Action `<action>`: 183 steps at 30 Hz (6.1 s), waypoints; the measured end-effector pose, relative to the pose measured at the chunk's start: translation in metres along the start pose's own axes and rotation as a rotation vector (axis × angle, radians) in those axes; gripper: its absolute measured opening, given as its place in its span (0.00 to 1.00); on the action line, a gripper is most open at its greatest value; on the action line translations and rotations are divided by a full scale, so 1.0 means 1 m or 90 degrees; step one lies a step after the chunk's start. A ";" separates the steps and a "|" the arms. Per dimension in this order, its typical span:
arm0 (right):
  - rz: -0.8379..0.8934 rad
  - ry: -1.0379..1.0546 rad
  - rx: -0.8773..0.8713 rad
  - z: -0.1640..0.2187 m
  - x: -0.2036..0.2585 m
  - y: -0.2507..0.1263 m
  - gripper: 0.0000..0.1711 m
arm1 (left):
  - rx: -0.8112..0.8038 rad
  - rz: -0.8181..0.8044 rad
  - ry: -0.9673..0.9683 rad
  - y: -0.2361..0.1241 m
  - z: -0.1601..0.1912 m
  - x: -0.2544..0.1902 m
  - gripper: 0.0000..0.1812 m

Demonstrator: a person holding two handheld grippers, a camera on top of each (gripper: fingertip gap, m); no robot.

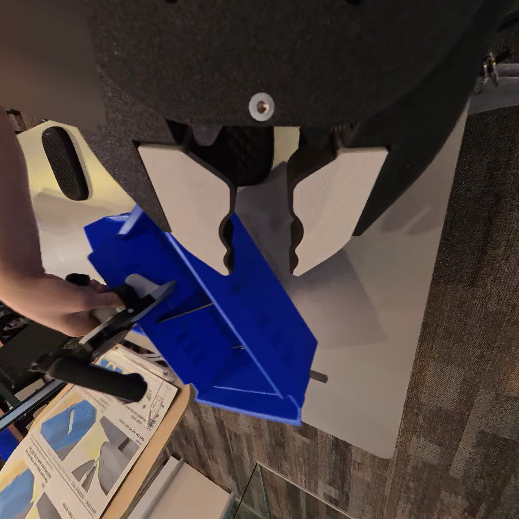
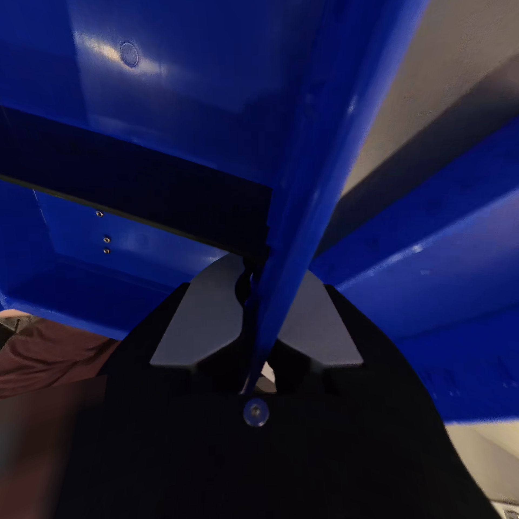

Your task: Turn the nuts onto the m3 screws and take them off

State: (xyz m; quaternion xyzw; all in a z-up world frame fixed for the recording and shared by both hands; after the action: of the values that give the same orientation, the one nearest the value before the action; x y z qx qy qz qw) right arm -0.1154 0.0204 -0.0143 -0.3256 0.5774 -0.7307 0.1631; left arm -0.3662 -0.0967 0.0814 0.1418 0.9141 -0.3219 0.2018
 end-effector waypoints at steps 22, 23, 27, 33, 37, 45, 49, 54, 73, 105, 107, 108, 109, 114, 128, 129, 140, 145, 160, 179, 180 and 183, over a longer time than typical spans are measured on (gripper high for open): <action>0.103 -0.021 -0.252 -0.046 -0.006 0.044 0.18 | 0.043 0.013 0.108 0.023 -0.005 -0.050 0.22; 0.095 -0.057 -0.304 -0.039 -0.002 0.028 0.18 | 0.043 0.017 0.109 0.023 -0.005 -0.050 0.22; 0.245 -0.086 -0.438 0.029 -0.051 -0.038 0.18 | 0.043 0.021 0.106 0.023 -0.005 -0.051 0.22; 0.379 0.160 -0.330 0.158 -0.197 -0.046 0.36 | 0.041 0.024 0.111 0.026 -0.008 -0.058 0.22; 0.241 0.247 -0.254 0.183 -0.232 0.001 0.38 | 0.054 0.022 0.132 0.033 -0.007 -0.069 0.22; 0.099 0.220 -0.156 0.191 -0.244 0.035 0.05 | 0.110 0.008 0.184 0.063 -0.004 -0.094 0.22; 0.071 0.257 -0.158 0.220 -0.279 0.028 0.04 | 0.133 0.007 0.237 0.078 -0.001 -0.115 0.22; 0.057 0.345 -0.175 0.282 -0.339 0.019 0.04 | 0.123 0.004 0.284 0.088 -0.002 -0.139 0.21; 0.100 0.433 -0.191 0.415 -0.420 0.012 0.05 | 0.115 -0.061 0.242 0.089 -0.008 -0.117 0.21; 0.468 0.147 -0.587 0.358 -0.333 -0.167 0.26 | 0.318 -0.196 -0.019 0.099 0.036 0.018 0.29; 0.434 0.146 -0.615 0.346 -0.324 -0.173 0.27 | 0.358 -0.205 -0.034 0.106 0.046 0.026 0.28; 0.415 0.144 -0.636 0.341 -0.320 -0.176 0.28 | 0.370 -0.209 -0.035 0.110 0.049 0.029 0.27; 0.395 0.139 -0.660 0.337 -0.316 -0.179 0.28 | 0.378 -0.215 -0.035 0.113 0.050 0.032 0.27; 0.323 0.113 -0.729 0.330 -0.305 -0.181 0.28 | 0.443 -0.238 -0.049 0.125 0.064 0.044 0.27; 0.310 0.070 -0.627 0.289 -0.321 -0.135 0.28 | 0.563 -0.261 0.129 0.166 0.072 0.044 0.05; 0.312 0.062 -0.612 0.285 -0.320 -0.130 0.28 | 0.562 -0.255 0.147 0.169 0.071 0.042 0.05; 0.303 0.004 -0.510 0.251 -0.315 -0.090 0.28 | 0.579 -0.206 0.220 0.174 0.071 0.038 0.05; 0.289 0.012 -0.489 0.249 -0.323 -0.080 0.28 | 0.575 -0.198 0.247 0.174 0.069 0.042 0.05; 0.300 0.014 -0.461 0.240 -0.335 -0.062 0.28 | 0.403 -0.170 0.259 0.158 0.033 0.031 0.07; 0.167 -0.149 -1.019 0.254 -0.264 -0.171 0.42 | -0.203 0.282 0.329 0.101 -0.051 -0.141 0.20; 0.145 -0.157 -1.030 0.256 -0.262 -0.172 0.42 | -0.200 0.297 0.326 0.102 -0.049 -0.142 0.20; 0.098 -0.185 -1.056 0.262 -0.257 -0.177 0.44 | -0.182 0.310 0.309 0.110 -0.047 -0.142 0.20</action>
State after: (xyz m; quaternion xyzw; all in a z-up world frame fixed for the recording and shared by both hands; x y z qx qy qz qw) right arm 0.2713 0.0348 0.1114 -0.3907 0.9205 -0.0076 -0.0069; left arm -0.2123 -0.0021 0.1217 0.3975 0.9106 -0.0906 0.0675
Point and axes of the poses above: each gripper's, where its closed fingertips meet, y out along the fingers, z out of its underside, x = y × z across the jaws, the point moved 3 cm from there along -y, back along the fingers, and after that the axes turned 5 degrees about x, right-handed, at the moved point
